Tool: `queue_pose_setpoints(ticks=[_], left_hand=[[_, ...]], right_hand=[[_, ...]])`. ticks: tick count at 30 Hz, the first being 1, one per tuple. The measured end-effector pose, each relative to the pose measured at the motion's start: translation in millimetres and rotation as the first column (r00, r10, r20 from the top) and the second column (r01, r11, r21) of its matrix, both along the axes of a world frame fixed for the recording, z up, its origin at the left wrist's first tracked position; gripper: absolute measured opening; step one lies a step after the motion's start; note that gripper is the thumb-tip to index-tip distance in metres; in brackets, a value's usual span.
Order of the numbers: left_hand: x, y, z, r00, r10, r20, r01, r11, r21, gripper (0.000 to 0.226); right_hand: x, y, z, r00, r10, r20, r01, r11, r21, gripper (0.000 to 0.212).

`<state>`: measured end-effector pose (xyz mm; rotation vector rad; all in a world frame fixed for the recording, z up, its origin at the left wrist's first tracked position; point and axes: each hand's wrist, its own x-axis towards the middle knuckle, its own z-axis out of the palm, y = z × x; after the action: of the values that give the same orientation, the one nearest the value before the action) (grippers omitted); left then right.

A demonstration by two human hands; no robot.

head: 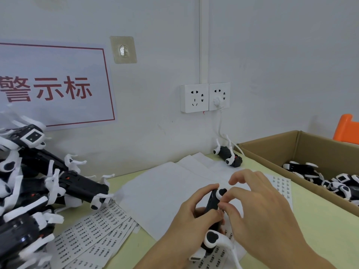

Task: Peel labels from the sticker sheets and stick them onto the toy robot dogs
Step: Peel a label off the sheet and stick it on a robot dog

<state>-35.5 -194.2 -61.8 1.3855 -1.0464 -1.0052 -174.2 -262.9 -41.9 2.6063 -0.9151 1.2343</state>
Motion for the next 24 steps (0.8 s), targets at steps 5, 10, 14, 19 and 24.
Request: queue_pose_setpoints(ticks=[5,10,14,19,24], left_hand=[[-0.1,0.2,-0.7,1.0,-0.008,-0.013,0.008,1.0,-0.003,0.05],[0.4,0.9,-1.2,1.0,-0.022,-0.019,0.022,1.0,-0.01,0.05],[0.5,0.0,-1.6,0.999,-0.038,-0.019,0.038,0.999,-0.02,0.05],[1.3,-0.9,-4.1,0.998,-0.046,-0.047,0.045,0.999,-0.025,0.051],[5.4,0.2,-7.4,0.994,-0.039,-0.103,0.034,0.998,-0.049,0.055]], right_hand=[[0.2,0.7,-0.7,1.0,-0.011,0.013,0.011,1.0,0.003,0.03],[0.5,0.5,-1.0,0.999,-0.024,0.039,0.024,1.0,0.005,0.029],[-3.8,-6.4,2.9,0.997,-0.05,0.052,0.047,0.997,0.064,0.028],[-7.8,-9.3,4.0,0.999,0.01,0.044,-0.017,0.988,0.155,0.019],[-12.3,-8.5,12.5,0.978,0.151,0.144,-0.173,0.973,0.155,0.014]])
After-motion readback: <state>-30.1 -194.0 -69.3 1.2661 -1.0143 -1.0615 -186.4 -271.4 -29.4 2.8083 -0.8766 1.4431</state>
